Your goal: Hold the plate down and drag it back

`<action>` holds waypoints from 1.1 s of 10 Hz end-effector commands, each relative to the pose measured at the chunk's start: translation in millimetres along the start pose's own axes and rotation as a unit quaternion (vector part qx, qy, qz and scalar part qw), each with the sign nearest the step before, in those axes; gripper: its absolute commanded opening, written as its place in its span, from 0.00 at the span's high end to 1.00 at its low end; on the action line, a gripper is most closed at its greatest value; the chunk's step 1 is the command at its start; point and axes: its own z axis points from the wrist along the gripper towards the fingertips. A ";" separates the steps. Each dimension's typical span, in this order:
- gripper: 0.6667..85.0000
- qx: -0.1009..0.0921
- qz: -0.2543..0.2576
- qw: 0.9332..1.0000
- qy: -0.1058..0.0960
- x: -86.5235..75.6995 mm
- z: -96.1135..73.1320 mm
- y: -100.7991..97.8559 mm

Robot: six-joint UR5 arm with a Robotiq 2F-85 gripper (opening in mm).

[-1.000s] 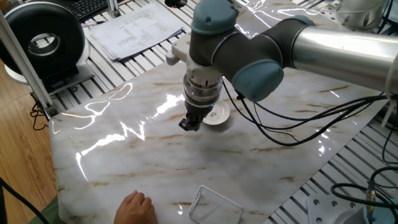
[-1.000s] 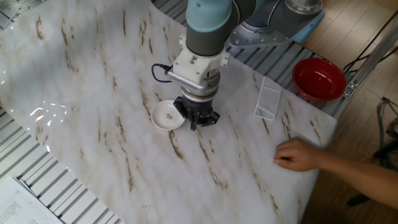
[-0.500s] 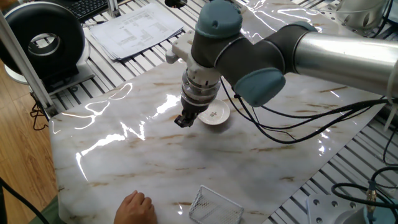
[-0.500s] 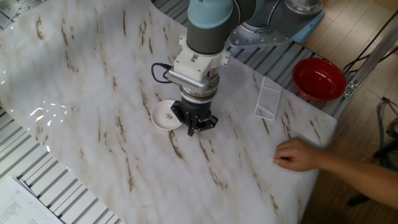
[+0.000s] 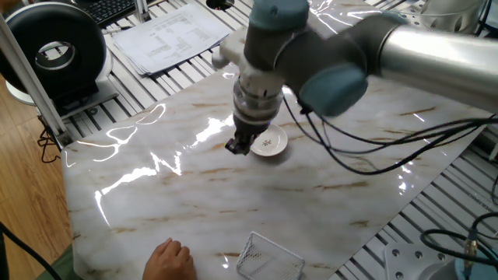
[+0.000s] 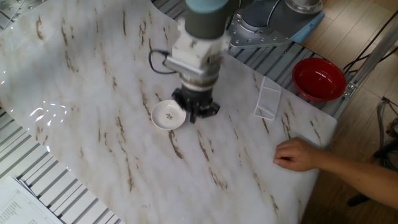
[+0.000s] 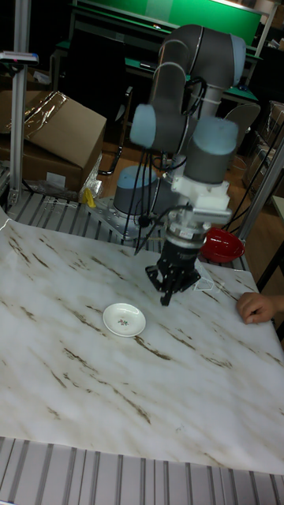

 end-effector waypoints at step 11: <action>0.99 -0.005 -0.030 0.999 -0.028 -38.5 -39.9 31.5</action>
